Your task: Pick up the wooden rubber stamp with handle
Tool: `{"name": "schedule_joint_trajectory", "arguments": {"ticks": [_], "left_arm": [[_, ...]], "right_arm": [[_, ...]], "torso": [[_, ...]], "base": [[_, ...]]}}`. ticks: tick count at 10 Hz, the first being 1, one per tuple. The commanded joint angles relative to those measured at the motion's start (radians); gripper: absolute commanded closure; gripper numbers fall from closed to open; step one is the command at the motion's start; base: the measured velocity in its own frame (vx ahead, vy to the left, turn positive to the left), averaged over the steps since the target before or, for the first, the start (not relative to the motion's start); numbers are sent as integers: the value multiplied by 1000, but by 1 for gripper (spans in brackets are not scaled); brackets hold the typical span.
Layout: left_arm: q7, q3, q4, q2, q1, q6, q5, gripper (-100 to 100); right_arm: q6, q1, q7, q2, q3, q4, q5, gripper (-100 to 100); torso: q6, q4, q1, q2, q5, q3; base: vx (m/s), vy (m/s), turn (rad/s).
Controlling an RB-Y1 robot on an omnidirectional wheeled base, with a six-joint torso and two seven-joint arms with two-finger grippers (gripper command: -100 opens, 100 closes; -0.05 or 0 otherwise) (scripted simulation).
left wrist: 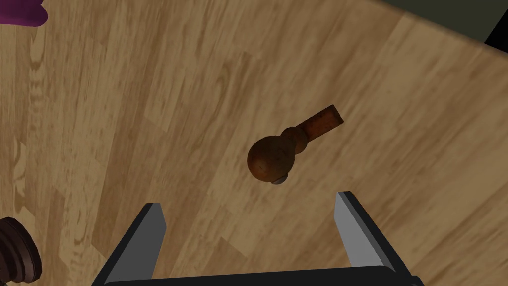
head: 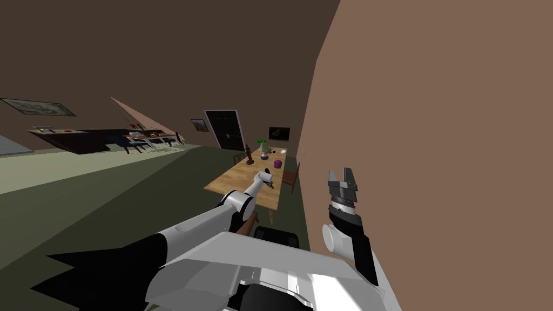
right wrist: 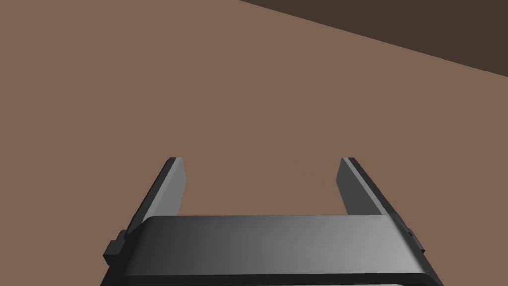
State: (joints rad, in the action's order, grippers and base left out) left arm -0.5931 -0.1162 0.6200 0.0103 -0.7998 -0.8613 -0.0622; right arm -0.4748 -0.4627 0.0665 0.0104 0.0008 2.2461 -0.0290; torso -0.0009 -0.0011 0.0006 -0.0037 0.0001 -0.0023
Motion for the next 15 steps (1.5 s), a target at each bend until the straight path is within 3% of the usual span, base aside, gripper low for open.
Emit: {"name": "schedule_joint_trajectory", "arguments": {"ticks": [1, 2, 5, 6, 7, 10, 11, 12, 15], "left_arm": [[-7, -3, -45, 1, -24, 13, 1, -100], [-18, -4, -71, 30, -37, -4, -1, -100], [-17, -4, -59, 29, -32, -12, -1, -100], [-17, -4, -62, 29, -33, -9, -1, 0], [-6, -4, -72, 26, -12, 20, 2, -100], [5, -4, -82, 23, 8, 49, 5, -100], [-1, -2, -73, 27, 6, 36, 1, -100], [0, -3, -75, 26, 6, 40, 1, 100], [-1, -3, -75, 27, 6, 39, 2, 100]], "right_arm": [[0, 0, 0, 0, 0, 0, 0, 0], [0, 0, 0, 0, 0, 0, 0, 0], [0, 0, 0, 0, 0, 0, 0, 0], [0, 0, 0, 0, 0, 0, 0, 0], [0, 0, 0, 0, 0, 0, 0, 0], [0, 0, 0, 0, 0, 0, 0, 0], [0, 0, 0, 0, 0, 0, 0, 0], [0, 0, 0, 0, 0, 0, 0, 0], [0, 0, 0, 0, 0, 0, 0, 0]], "torso": [[0, 0, 0, 0, 0, 0], [0, 0, 0, 2, 0, 1], [0, 0, 0, 2, 0, 1], [0, 1, 0, 3, 0, 2], [0, 1, 0, 4, 0, 2], [0, 0, -2, 0, 0, 0], [0, 0, -2, 1, 0, 0], [0, 0, -1, 2, 0, 1], [0, 1, 0, 4, 0, 2]], "base": [[10, 5, -5], [43, 6, 21], [27, 4, 4], [0, 0, 0], [52, -18, 4], [57, -29, 5], [20, -13, 3], [0, 0, 0], [0, 0, 0]]}}
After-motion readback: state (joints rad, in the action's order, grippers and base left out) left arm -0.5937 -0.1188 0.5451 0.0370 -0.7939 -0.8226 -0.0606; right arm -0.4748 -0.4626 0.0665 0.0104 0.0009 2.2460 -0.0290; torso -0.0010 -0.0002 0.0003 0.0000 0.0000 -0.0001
